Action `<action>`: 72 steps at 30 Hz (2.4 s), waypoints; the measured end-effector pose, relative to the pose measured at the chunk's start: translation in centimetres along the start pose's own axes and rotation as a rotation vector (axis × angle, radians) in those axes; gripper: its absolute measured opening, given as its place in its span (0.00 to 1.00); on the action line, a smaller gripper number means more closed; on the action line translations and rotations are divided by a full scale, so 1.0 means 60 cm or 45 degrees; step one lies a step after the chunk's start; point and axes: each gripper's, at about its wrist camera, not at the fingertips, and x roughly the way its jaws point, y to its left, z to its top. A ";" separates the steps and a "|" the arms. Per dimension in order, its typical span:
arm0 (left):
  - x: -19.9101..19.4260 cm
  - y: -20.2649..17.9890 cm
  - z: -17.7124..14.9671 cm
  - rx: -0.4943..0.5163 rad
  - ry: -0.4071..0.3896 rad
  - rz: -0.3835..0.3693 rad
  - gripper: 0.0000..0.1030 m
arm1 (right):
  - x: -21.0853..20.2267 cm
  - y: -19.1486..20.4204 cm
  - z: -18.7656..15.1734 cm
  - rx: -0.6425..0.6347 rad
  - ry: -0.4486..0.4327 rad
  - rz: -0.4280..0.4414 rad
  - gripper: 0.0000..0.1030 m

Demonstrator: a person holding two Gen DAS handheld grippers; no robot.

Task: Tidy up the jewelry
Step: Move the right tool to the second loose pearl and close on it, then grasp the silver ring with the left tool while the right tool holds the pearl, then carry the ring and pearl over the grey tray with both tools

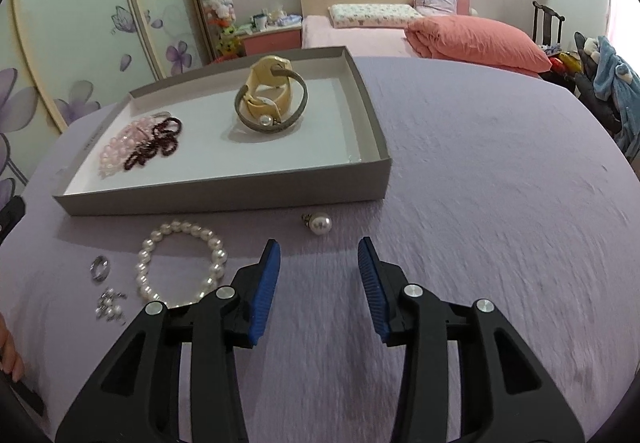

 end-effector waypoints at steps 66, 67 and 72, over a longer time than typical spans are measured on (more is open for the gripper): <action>-0.007 -0.005 -0.061 0.018 0.338 -0.083 0.21 | -0.072 0.020 -0.092 -0.001 0.012 0.116 0.16; -0.007 -0.007 -0.062 0.018 0.338 -0.086 0.21 | -0.072 0.021 -0.092 -0.002 0.013 0.118 0.16; -0.010 -0.011 -0.066 0.018 0.340 -0.098 0.21 | -0.073 0.025 -0.093 -0.004 0.012 0.115 0.16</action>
